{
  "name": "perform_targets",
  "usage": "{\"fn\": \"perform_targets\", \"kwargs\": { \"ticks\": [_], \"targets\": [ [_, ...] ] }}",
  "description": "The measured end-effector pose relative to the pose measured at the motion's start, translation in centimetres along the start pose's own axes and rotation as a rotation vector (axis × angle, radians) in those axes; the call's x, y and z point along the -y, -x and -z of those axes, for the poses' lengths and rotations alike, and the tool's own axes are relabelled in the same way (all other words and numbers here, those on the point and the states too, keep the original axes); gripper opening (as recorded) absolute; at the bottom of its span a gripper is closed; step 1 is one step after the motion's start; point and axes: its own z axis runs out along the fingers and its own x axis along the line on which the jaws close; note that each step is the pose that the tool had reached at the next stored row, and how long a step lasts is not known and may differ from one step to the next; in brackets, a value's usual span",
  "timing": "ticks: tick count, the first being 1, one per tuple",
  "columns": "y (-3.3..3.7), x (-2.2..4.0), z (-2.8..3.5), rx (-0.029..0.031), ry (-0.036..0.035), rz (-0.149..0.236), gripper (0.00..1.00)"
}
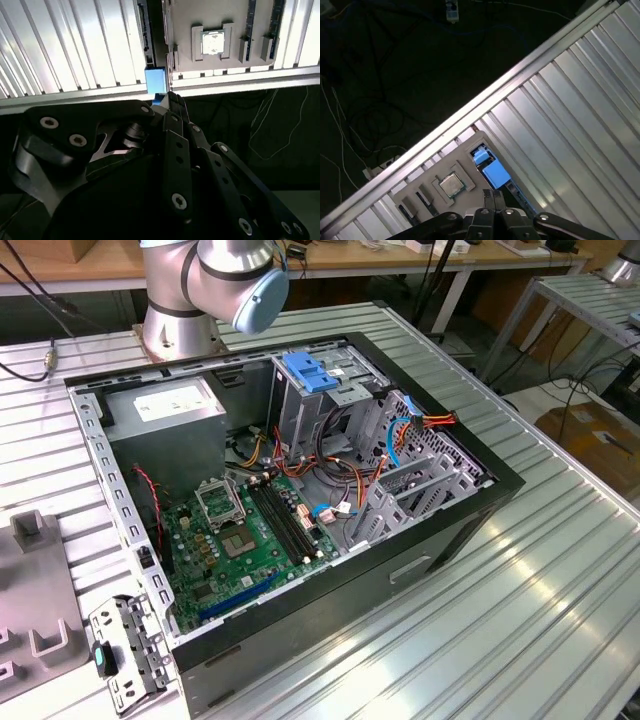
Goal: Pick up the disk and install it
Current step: 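Pick up the disk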
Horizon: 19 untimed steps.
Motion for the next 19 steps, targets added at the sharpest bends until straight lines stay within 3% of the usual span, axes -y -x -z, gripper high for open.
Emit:
{"fn": "perform_targets", "kwargs": {
  "ticks": [8,11,19],
  "targets": [
    [0.00,0.00,0.00,-0.0027,0.0010,0.096,0.11],
    [0.00,0.00,0.00,-0.0037,0.0005,0.161,0.11],
    [0.00,0.00,0.00,-0.0045,-0.0011,0.235,0.11]
  ]
}}
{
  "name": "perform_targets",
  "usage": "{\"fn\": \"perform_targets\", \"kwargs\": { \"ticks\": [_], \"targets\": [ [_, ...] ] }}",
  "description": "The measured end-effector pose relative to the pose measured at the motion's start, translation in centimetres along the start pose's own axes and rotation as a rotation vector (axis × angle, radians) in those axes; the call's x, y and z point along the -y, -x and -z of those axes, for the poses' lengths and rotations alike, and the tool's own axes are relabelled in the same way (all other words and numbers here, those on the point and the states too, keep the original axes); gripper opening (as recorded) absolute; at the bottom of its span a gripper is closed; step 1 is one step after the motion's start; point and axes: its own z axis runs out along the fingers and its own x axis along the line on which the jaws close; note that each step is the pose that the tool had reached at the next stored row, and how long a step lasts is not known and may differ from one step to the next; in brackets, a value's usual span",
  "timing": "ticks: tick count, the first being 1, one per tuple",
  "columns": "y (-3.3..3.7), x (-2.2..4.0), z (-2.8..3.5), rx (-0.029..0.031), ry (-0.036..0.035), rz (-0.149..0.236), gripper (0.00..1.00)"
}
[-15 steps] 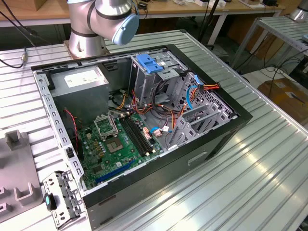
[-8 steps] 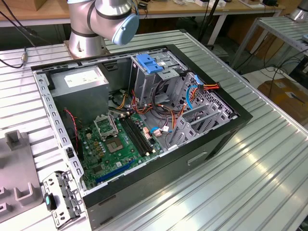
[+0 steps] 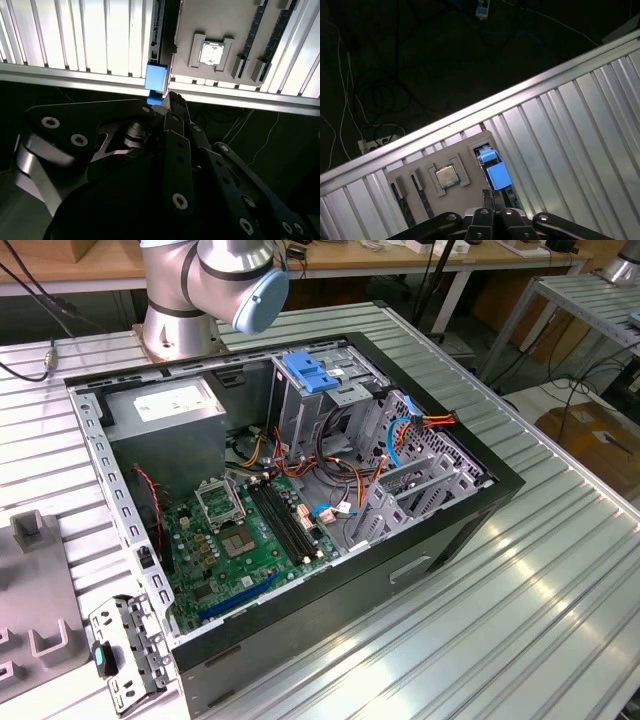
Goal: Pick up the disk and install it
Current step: 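Pick up the disk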
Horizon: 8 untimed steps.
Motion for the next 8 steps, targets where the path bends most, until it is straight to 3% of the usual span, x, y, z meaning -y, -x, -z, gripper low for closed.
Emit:
{"fn": "perform_targets", "kwargs": {
  "ticks": [8],
  "targets": [
    [0.01,0.00,0.00,-0.0015,-0.0040,0.080,0.11]
  ]
}}
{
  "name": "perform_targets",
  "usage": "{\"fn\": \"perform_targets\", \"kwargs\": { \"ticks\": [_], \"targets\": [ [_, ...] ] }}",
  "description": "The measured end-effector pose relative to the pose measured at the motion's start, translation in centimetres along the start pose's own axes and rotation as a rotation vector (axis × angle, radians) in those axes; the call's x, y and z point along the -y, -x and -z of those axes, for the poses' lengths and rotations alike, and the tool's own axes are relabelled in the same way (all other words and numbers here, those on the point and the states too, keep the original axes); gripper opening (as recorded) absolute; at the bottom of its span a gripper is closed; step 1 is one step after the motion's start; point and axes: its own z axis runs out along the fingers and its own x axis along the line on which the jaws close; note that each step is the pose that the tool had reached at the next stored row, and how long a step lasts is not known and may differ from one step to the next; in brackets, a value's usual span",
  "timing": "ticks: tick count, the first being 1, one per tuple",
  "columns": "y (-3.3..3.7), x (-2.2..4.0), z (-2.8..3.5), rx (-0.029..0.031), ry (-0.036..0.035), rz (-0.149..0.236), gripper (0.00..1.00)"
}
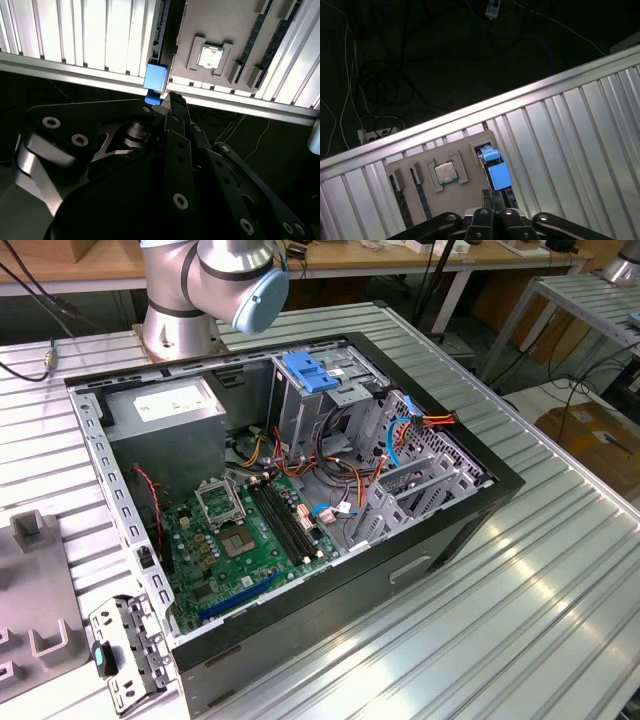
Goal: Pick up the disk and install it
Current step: 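Pick up the disk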
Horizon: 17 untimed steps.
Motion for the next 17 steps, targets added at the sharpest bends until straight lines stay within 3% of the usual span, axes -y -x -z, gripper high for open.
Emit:
{"fn": "perform_targets", "kwargs": {
  "ticks": [17],
  "targets": [
    [-0.01,-0.01,0.00,-0.0004,0.0001,0.015,0.11]
  ]
}}
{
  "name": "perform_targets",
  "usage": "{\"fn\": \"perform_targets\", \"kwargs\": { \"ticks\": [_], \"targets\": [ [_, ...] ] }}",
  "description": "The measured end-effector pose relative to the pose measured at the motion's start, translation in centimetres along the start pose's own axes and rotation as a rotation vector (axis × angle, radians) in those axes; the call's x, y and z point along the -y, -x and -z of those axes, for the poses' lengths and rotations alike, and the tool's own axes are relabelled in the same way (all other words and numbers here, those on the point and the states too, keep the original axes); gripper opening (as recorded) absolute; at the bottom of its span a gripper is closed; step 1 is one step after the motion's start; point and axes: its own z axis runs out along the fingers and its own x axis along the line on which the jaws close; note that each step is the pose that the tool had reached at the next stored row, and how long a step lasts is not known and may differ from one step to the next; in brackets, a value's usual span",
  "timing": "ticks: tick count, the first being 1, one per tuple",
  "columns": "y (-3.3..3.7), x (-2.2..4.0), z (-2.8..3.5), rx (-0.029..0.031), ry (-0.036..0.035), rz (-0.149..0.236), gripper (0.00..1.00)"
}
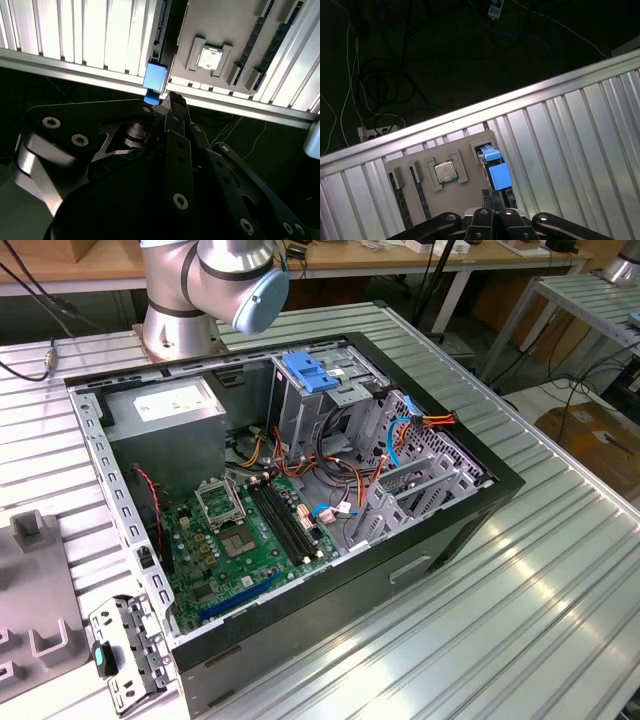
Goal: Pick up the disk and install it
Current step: 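Pick up the disk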
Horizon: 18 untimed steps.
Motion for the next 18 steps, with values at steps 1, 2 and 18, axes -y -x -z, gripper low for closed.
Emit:
{"fn": "perform_targets", "kwargs": {
  "ticks": [1,2,18],
  "targets": [
    [0.00,0.00,0.00,-0.0002,0.0000,0.003,0.11],
    [0.00,0.00,-0.02,-0.0003,0.0001,0.009,0.11],
    [0.36,-0.10,-0.92,-0.0052,0.0039,0.185,0.11]
  ]
}}
